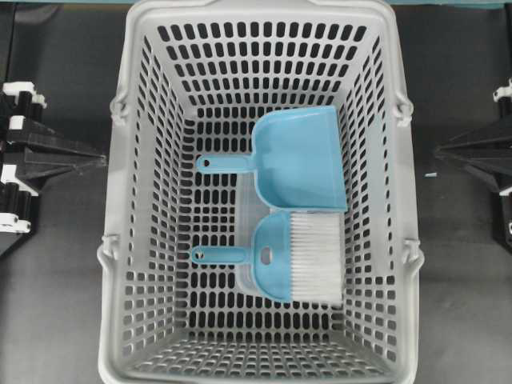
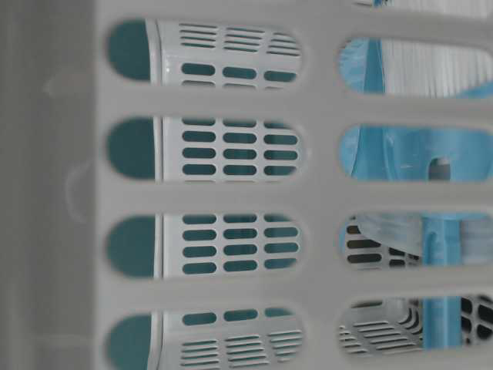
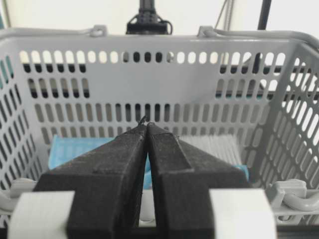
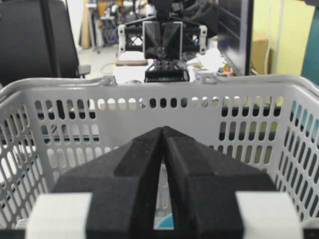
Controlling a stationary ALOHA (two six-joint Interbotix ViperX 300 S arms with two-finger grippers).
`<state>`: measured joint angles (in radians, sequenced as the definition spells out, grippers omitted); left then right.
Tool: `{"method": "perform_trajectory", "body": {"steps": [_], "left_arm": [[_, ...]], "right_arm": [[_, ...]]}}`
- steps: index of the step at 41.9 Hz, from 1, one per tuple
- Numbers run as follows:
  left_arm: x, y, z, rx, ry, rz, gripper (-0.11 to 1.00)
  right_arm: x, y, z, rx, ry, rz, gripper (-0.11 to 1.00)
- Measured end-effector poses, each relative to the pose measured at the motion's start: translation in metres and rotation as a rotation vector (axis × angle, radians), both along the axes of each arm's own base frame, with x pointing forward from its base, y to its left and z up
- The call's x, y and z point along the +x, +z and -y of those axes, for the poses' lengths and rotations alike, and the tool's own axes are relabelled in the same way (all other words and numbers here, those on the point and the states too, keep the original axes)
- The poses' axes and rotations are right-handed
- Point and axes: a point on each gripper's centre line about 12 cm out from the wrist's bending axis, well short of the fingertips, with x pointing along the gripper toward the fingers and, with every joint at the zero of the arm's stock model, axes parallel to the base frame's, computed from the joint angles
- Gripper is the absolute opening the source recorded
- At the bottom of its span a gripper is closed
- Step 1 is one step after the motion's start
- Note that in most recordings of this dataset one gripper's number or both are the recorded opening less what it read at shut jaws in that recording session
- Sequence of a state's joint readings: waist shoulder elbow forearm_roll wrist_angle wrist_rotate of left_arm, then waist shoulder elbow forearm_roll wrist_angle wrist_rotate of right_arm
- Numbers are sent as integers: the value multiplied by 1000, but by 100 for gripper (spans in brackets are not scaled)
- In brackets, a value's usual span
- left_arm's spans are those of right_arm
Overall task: Pick up the hand brush from the shopping basket with the left arm.
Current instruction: 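Move the left gripper down into the basket toward the blue brush handle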
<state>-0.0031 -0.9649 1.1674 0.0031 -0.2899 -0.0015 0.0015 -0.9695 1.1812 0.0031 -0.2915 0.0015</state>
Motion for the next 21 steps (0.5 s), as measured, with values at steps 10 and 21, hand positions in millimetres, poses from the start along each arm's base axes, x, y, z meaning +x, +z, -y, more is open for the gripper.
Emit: {"method": "perform_trajectory", "body": {"steps": [10,21], "left_arm": [[9,16,0,-9,0,-167,0],[33,55,3,-5,-1,-411,0]], "right_arm": [[1,-9,0,21,0,-83,0],[3,-3,1,16,-6,-140,0]]}}
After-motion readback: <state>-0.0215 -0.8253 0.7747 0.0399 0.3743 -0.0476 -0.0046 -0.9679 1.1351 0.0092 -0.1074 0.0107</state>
